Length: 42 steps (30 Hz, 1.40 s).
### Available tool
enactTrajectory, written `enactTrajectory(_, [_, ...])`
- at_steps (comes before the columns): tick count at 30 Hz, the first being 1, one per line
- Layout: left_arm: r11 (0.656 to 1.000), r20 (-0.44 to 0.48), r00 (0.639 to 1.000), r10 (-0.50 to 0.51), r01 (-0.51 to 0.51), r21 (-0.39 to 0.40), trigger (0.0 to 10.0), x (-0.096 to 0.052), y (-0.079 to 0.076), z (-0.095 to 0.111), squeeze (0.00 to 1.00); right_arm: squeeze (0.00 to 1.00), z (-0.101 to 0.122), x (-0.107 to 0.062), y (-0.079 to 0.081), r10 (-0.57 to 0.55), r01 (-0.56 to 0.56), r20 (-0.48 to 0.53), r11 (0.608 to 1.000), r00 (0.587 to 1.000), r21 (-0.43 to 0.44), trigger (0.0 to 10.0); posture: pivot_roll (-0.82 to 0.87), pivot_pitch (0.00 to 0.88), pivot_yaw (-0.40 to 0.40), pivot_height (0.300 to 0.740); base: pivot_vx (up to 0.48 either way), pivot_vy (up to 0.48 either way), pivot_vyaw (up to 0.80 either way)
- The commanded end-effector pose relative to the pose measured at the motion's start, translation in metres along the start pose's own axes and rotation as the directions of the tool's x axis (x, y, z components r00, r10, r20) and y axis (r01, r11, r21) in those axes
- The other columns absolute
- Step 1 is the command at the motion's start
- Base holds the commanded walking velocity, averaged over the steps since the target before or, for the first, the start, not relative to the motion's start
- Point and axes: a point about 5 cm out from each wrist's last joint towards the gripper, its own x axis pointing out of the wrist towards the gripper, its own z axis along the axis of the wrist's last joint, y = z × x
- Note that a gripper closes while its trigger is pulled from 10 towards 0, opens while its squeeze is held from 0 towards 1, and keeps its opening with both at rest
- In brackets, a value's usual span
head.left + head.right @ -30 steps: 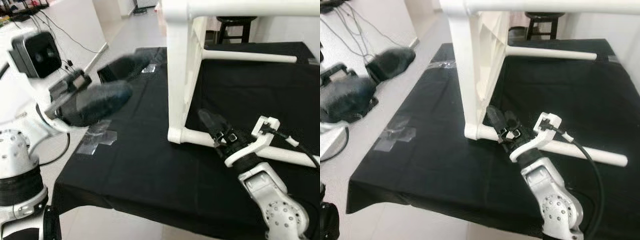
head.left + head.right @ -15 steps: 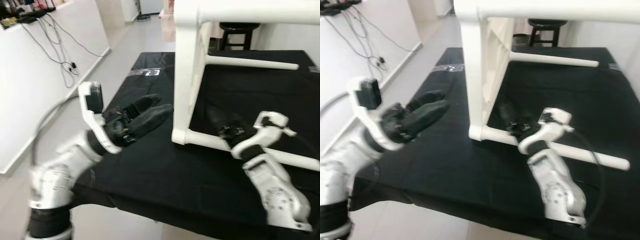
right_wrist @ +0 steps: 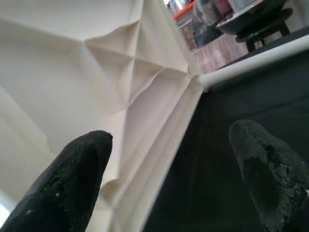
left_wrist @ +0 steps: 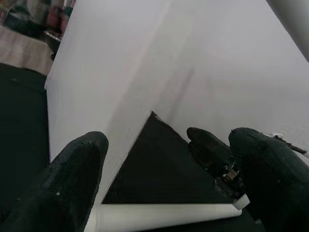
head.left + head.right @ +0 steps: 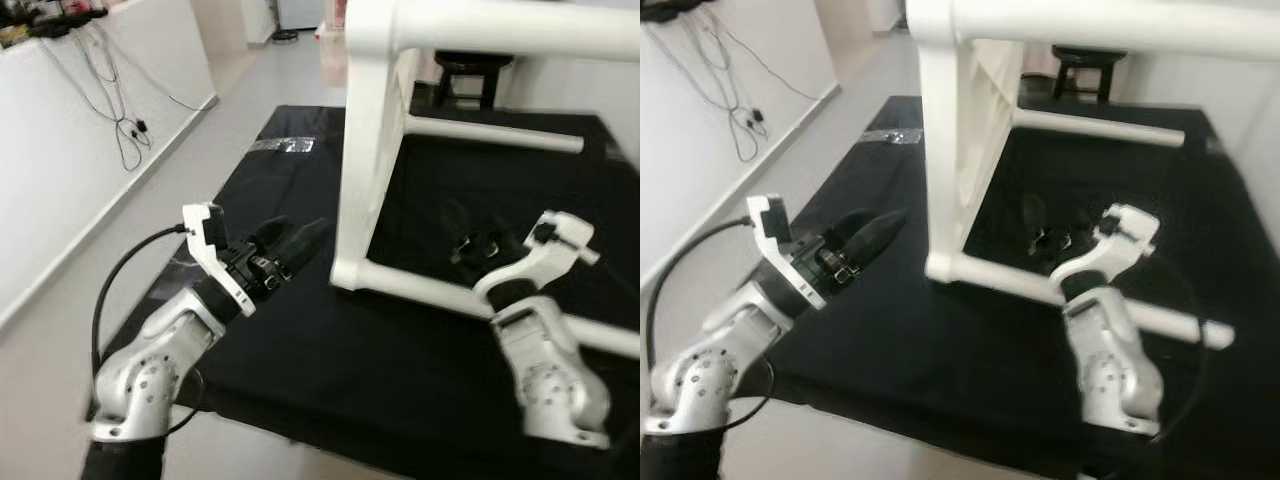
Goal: Building children table
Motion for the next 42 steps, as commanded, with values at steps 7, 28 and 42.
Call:
enactTrajectory(7, [0.997, -0.040, 0.996, 0.079, -0.079, 0.001, 10.0, -0.001, 0.010, -0.017, 0.00, 0.00, -0.008, 0.003, 0.002, 0.001, -0.002, -0.016, 0.999, 1.000, -0.045, 10.0, -0.09, 0.000, 0.044, 0.740, 0.000, -0.472, 0.00])
enactTrajectory(28, [0.834, -0.122, 0.863, 0.490, -0.424, 0.353, 10.0, -0.031, 0.058, -0.048, 0.00, 0.00, -0.043, 0.006, 0.010, 0.019, -0.052, -0.128, 0.963, 0.992, -0.264, 10.0, -0.08, 0.000, 0.044, 0.740, 0.000, -0.112, 0.00])
enactTrajectory(42, [0.748, -0.038, 0.829, 0.558, -0.482, 0.457, 10.0, -0.029, 0.065, -0.047, 0.00, 0.00, -0.051, 0.008, 0.012, 0.031, -0.075, -0.139, 0.944, 0.990, -0.320, 10.0, -0.08, 0.000, 0.044, 0.740, 0.000, 0.000, 0.00])
